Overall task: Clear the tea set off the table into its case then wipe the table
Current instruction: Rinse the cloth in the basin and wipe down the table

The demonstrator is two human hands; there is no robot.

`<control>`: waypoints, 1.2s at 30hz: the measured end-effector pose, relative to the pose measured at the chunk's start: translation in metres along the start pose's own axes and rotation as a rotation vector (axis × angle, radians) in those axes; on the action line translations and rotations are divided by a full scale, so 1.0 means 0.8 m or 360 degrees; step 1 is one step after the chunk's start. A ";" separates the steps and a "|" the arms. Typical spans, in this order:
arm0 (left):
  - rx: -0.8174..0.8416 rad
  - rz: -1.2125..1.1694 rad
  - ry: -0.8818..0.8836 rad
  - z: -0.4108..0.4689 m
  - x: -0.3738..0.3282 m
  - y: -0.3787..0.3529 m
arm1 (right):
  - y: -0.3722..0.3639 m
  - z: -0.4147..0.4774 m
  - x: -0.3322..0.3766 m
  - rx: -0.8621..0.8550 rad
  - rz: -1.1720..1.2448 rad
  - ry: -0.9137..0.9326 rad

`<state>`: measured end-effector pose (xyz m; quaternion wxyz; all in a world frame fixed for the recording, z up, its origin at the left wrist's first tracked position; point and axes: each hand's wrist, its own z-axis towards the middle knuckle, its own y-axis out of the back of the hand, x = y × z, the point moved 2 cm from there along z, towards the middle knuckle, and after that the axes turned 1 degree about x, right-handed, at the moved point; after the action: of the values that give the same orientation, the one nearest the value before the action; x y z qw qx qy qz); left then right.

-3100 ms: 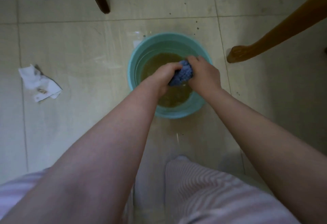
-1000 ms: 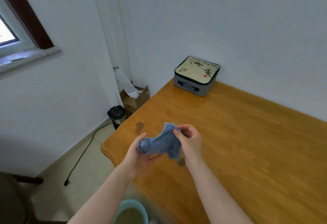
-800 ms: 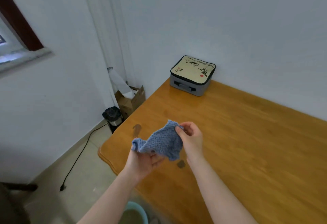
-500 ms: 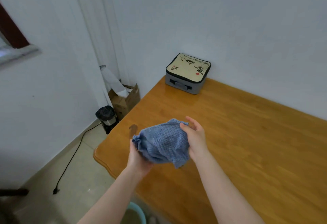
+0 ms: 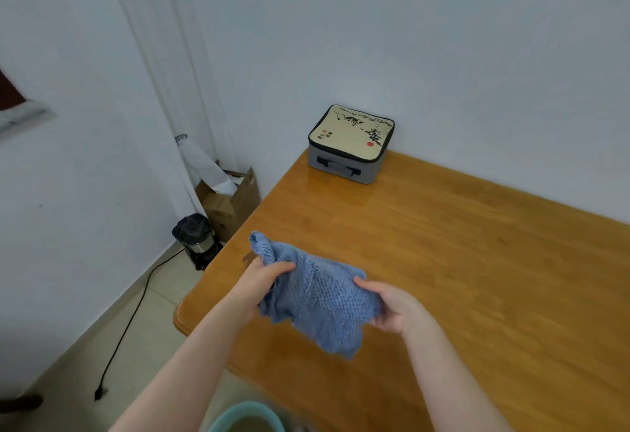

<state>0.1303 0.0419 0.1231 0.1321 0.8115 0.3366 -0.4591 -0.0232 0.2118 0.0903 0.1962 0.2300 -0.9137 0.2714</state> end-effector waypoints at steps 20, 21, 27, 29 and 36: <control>0.0430 0.0059 0.0300 0.031 -0.068 -0.010 | -0.040 -0.009 0.019 0.0696 -0.0449 0.0389; 0.0418 0.0076 0.0321 0.033 -0.067 -0.009 | -0.038 -0.010 0.017 0.0676 -0.0427 0.0406; 0.0408 -0.0006 0.0346 0.038 -0.051 -0.025 | -0.038 -0.037 0.029 0.0304 -0.0426 0.0690; 0.0391 -0.0099 0.0331 0.041 -0.036 -0.031 | -0.040 -0.052 0.039 0.0149 -0.0531 0.0804; 0.0568 -0.0398 0.0352 0.031 0.015 -0.047 | -0.040 -0.088 0.079 -0.0729 -0.2188 0.1486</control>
<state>0.0927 0.0618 0.1034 -0.1091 0.8192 0.3604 -0.4325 -0.0416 0.2092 0.1882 0.7141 0.5517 -0.4298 -0.0319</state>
